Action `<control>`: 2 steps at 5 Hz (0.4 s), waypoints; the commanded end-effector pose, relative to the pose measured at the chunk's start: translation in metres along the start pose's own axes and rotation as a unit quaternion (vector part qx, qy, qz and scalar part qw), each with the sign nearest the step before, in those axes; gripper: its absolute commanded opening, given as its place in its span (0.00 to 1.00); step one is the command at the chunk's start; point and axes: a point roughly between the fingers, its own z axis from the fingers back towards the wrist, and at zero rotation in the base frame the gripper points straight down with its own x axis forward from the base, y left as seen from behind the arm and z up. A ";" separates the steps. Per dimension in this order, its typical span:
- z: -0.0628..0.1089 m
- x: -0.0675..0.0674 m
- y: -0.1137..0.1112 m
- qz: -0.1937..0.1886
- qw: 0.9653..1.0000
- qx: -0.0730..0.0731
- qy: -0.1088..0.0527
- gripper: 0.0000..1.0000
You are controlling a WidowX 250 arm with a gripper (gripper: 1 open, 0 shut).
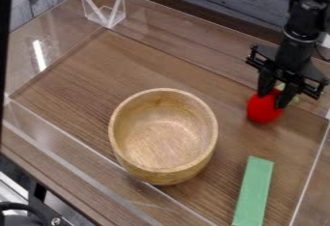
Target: Move the red object to the left side of the table
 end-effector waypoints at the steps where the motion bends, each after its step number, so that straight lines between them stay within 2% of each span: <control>1: 0.046 0.013 -0.005 0.001 0.998 -0.009 -0.062 1.00; 2: 0.044 0.015 -0.005 0.000 0.998 -0.009 -0.064 0.00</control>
